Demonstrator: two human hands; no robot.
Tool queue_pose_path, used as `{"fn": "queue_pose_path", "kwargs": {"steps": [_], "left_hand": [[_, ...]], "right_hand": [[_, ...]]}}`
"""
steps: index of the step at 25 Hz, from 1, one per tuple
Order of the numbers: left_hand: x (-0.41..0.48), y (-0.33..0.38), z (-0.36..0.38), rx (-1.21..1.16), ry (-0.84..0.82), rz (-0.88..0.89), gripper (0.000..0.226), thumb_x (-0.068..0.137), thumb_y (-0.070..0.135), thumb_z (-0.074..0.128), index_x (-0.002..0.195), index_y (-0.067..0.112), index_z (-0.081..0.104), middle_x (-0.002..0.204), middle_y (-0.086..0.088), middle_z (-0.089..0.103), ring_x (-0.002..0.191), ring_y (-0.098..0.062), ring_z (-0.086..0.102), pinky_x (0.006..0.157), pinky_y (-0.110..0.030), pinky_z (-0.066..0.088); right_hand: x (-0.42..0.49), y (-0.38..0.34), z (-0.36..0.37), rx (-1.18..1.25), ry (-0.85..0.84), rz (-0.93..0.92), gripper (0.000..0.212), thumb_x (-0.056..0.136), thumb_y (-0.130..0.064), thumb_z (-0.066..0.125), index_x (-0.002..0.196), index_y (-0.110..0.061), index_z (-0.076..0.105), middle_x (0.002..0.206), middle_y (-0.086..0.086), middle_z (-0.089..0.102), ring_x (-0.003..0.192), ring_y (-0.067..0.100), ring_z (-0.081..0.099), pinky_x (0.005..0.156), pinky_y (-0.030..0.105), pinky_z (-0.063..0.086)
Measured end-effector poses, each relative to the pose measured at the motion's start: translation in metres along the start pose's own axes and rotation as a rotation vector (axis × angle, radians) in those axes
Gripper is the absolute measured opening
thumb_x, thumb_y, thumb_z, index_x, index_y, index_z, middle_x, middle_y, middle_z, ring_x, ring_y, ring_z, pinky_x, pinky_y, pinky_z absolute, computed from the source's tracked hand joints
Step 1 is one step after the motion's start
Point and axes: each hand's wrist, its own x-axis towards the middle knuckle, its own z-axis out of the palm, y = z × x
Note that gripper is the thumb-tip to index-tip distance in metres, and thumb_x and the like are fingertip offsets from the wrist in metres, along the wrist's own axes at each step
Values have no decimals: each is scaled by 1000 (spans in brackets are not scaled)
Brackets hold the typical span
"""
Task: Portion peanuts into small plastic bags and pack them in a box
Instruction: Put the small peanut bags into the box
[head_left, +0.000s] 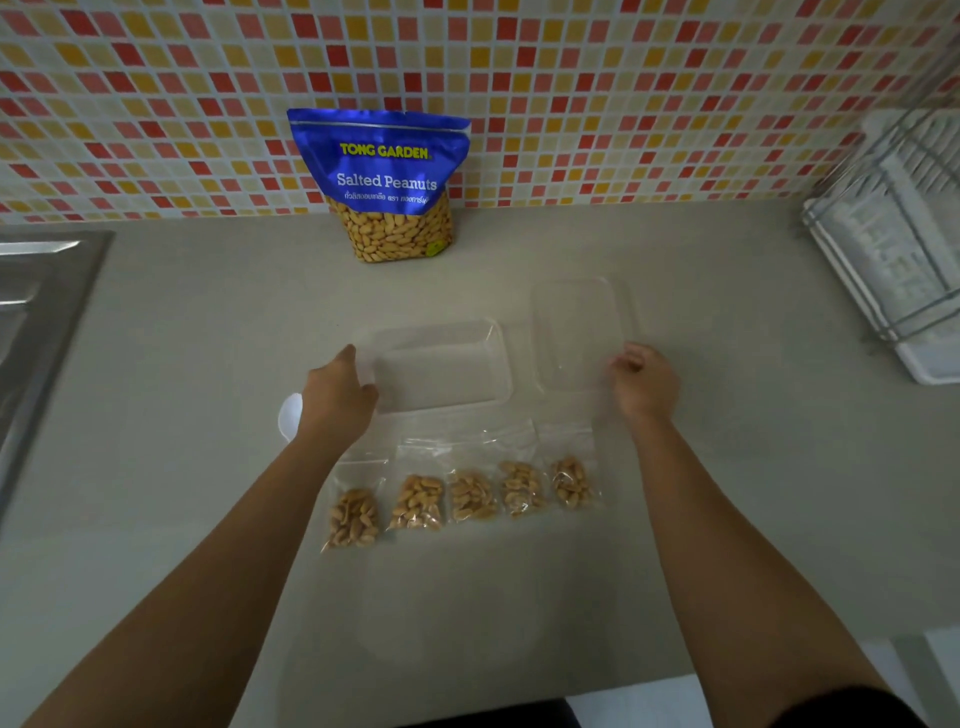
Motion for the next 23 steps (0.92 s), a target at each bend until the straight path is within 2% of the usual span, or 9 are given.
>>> {"fn": "queue_pose_path", "kwargs": {"steps": [5,7,11,13,15,17,20,21,23], "left_hand": [[2,-1,3,9,19,20,37,88,5,51,124,-4,46,118,-25,59,107,-40,55,89,-41,45],[2,-2,3,25,24,35,34,88,6,52,119,-4,48,115,-25,60,104,-41,56,85,-41,46],[3,-3,4,39,-8,39,30,87,8,53,114,-4,49,111,-23,61,95,-38,56,78,-36,42],[3,-2,3,36,-7,36,28,86,7,53,112,-4,49,103,-20,59,85,-33,53,72,-34,39],[3,-3,3,33,-2,41,30,86,8,53,113,-4,49,102,-19,58,80,-26,46,72,-33,39],[2,-3,3,32,2,51,30,86,10,54,112,-4,50,105,-18,59,80,-23,44,72,-32,38],[2,-4,4,32,3,55,34,86,8,54,117,-4,48,98,-15,59,81,-21,42,76,-33,40],[2,-4,4,34,0,54,35,86,7,53,118,-4,48,89,-8,53,81,-21,42,74,-34,40],[0,-4,3,37,-6,59,35,85,4,52,119,-3,47,87,-3,47,81,-25,46,70,-30,37]], "right_hand": [[-3,1,5,-139,70,-125,28,85,-15,57,109,-4,65,107,20,67,103,34,59,88,33,43],[-11,-4,-3,-137,65,-103,31,86,-18,57,113,-4,62,112,20,63,104,34,57,88,32,41],[-48,-5,-24,-102,-210,139,43,79,-28,68,114,-5,59,112,12,64,108,26,58,85,26,41],[-70,4,-24,-164,-317,144,35,73,-25,73,96,0,66,99,20,67,100,27,63,78,32,47],[-82,12,-19,-223,-299,77,21,72,-18,71,83,0,69,91,21,68,94,30,64,73,32,47],[-86,14,-15,-237,-236,34,13,77,-17,67,85,-7,68,92,11,70,94,26,64,74,24,41],[-89,2,-13,4,-143,-111,12,85,-15,61,94,-7,61,83,-2,65,81,18,64,75,23,45],[-90,-5,-15,80,-107,-192,13,86,-14,60,95,-5,58,80,-13,62,72,9,63,74,23,47],[-89,-22,-15,191,-55,-334,17,88,-15,61,96,-2,54,81,-27,57,65,-8,58,66,9,44]]}}
